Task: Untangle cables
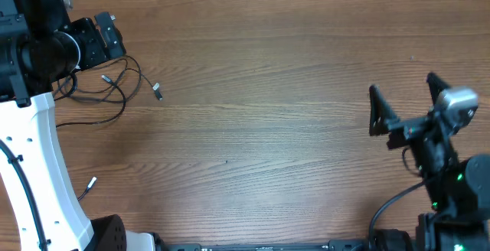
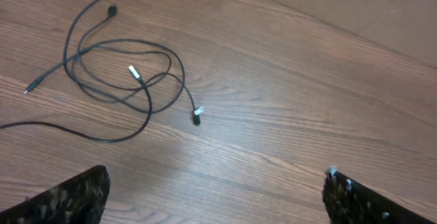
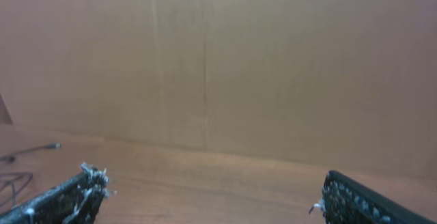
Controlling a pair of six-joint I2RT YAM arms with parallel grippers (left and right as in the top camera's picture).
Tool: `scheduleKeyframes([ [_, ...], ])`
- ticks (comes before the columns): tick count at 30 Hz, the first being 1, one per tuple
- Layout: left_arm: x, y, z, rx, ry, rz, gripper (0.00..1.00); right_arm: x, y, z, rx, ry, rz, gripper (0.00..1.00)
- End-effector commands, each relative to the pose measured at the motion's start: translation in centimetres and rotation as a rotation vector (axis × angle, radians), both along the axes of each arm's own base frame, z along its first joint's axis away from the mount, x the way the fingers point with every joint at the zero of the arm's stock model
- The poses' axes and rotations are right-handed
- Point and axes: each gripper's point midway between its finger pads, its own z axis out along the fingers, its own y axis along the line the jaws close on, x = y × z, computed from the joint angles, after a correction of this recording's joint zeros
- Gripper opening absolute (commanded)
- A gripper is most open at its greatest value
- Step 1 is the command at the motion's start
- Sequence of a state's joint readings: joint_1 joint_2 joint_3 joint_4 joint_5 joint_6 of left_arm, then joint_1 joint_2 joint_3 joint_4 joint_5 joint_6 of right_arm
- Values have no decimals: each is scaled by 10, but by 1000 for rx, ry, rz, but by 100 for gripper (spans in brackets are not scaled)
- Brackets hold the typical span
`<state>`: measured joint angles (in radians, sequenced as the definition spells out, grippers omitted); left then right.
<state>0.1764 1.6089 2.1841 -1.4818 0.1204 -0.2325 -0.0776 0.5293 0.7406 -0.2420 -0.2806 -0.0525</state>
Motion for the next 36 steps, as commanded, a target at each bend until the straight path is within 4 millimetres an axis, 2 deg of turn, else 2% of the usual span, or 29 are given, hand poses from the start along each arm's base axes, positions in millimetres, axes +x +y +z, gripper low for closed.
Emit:
scheduleKeyframes([
  [1,1,-2,1,-7,-5,-5,100,-9,0,-16,-14,-66,-7,100],
  [5,1,-2,1,-7,-4,-5,100,-16,1,-35,-22,-149,-7,100],
  [11,1,-2,1,-7,-4,-5,99,-23,3,-68,-68,-183,-4,100],
  [16,1,-2,1,-7,-4,-5,100,-31,13,-86,-188,-257,16,100],
  [20,1,-2,1,-7,-4,-5,100,-32,13,-101,-188,-278,14,100],
  [29,1,-2,1,-7,-4,-5,100,-32,8,-106,-184,-357,-21,100],
  [33,1,-2,1,-7,-5,-5,100,-32,-3,-102,-160,-367,-83,100],
  [36,1,-2,1,-7,-4,-5,100,-28,-18,-107,-39,-319,-152,100],
])
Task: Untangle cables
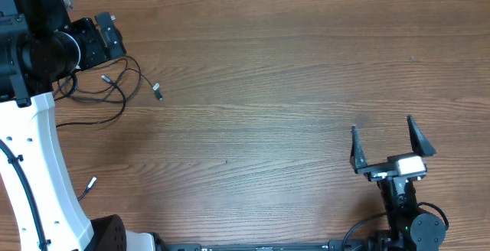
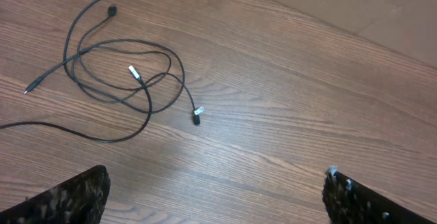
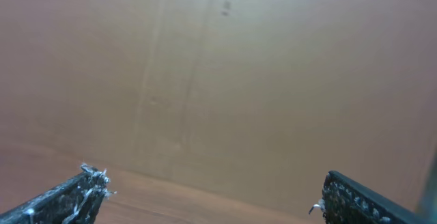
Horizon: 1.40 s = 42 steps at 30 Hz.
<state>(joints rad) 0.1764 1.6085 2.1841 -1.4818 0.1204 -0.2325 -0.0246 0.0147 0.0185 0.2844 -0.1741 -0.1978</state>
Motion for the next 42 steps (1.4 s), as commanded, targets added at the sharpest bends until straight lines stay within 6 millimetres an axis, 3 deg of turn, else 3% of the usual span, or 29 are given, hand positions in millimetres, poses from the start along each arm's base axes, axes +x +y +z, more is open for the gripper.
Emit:
scheduleKeyframes([
  [1,1,-2,1,-7,-4,-5,100,4,-17,-8,132,38,-63,100],
  [4,1,-2,1,-7,-4,-4,99,9,-16,-25,140,109,-60,100],
  [7,1,-2,1,-7,-4,-4,100,14,-15,-55,145,238,-55,100],
  [9,1,-2,1,-7,-4,-4,100,16,-15,-87,145,366,-65,100],
  [10,1,-2,1,-7,-4,-4,99,16,-16,-89,146,378,-71,100],
  [42,-5,-3,4,6,-10,-6,100,16,-15,-89,144,374,-69,100],
])
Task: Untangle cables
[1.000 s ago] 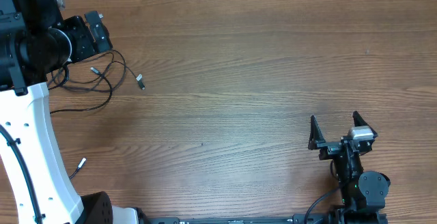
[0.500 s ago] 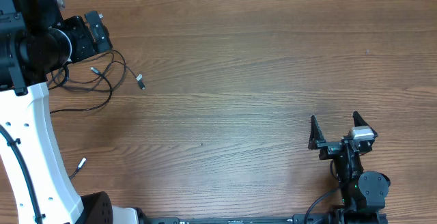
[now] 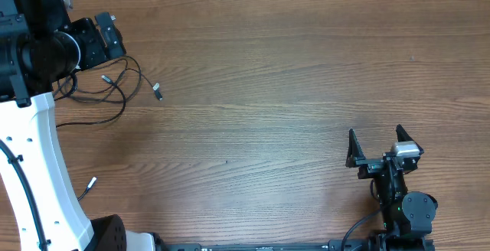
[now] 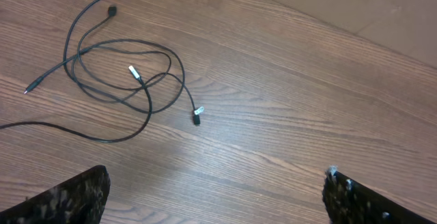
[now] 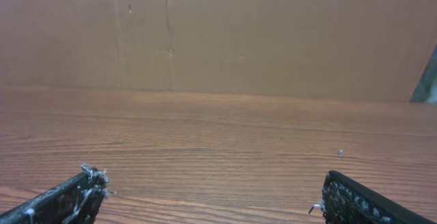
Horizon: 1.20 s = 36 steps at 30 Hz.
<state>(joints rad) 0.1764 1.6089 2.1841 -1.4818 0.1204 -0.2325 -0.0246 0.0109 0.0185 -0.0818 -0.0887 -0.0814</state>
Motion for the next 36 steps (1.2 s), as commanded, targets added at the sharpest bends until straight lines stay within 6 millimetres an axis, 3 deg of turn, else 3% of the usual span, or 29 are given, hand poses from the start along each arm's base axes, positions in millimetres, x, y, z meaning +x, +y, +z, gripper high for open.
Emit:
scheduleKeyframes([
  [1,-10,-4,3,11,-3,-7,100,0,0,-2,6,-2,-5,100],
  [5,-16,-6,7,73,-97,-6,100,0,0,-2,6,-2,-5,100],
  [10,-17,-20,14,117,-359,-102,99,0,0,-2,7,-2,-5,100],
  [16,-39,-42,-1,197,-599,-216,99,0,0,-2,7,-2,-5,100],
  [21,-61,-61,-30,295,-775,-299,100,0,0,-2,6,-1,-5,100],
  [32,-93,-61,-123,332,-926,-274,100,0,0,-2,7,-2,-5,100],
  [36,-100,-58,-145,344,-938,-252,99,0,0,-2,6,-2,-5,100],
])
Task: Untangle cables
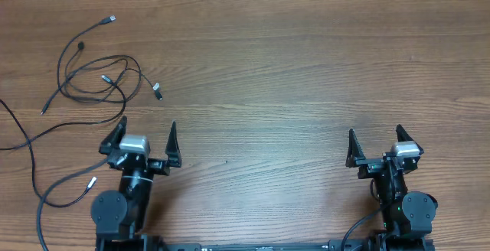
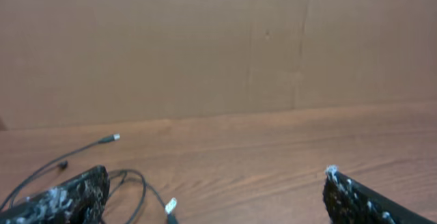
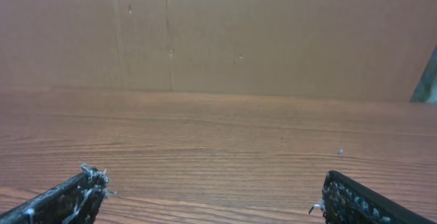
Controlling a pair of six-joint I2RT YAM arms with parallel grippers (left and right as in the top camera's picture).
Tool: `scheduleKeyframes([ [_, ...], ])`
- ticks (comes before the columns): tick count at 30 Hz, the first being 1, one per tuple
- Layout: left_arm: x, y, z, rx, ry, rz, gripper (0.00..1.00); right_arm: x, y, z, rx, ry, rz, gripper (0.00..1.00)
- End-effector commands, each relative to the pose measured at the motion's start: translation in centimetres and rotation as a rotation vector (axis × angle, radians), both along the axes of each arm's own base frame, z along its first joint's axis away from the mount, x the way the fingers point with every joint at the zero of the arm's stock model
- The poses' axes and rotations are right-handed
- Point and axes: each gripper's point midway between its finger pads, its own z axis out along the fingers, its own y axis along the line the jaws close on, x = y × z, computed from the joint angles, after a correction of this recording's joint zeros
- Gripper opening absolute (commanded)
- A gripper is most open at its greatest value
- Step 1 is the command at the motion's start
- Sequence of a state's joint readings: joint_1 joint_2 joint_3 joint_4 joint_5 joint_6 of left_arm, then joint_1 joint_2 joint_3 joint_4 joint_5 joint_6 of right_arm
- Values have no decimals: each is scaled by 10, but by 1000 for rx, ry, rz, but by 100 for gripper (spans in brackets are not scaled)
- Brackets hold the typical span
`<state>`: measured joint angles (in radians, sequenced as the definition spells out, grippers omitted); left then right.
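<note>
A tangle of thin black cables (image 1: pixel 96 83) lies on the wooden table at the far left, with loose plug ends around it and one long strand (image 1: pixel 31 155) trailing toward the front edge. The left wrist view shows part of the cables (image 2: pixel 130 183) low on the left. My left gripper (image 1: pixel 142 138) sits low at the front left, open and empty, a short way in front of the tangle. My right gripper (image 1: pixel 375 145) sits low at the front right, open and empty, far from the cables.
A brown cardboard wall (image 3: pixel 218 33) stands along the table's far edge. A small speck (image 3: pixel 339 153) lies on the wood ahead of the right gripper.
My left arm has moved from high over the cable tangle at the far left down to the front left of the table. The right arm has not moved.
At first the left gripper hovered open over the tangle and the right arm stood raised at the right. The right arm was then lower and nearer the front, then folded at the front right. Now both arms sit folded at the front; the cables have not moved.
</note>
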<state>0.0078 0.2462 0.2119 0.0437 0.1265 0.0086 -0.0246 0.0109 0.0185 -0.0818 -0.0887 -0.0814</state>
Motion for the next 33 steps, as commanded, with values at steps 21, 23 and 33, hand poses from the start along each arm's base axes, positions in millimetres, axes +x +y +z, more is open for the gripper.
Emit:
scheduleKeyframes([
  [21,-10,6,-74,75,73,38,99,0,0,-2,6,-1,-5,100],
  [23,-10,6,-74,75,73,38,100,0,0,-2,6,-2,-5,100],
  [33,-10,6,-75,75,74,39,100,0,0,-2,6,-2,-5,100],
])
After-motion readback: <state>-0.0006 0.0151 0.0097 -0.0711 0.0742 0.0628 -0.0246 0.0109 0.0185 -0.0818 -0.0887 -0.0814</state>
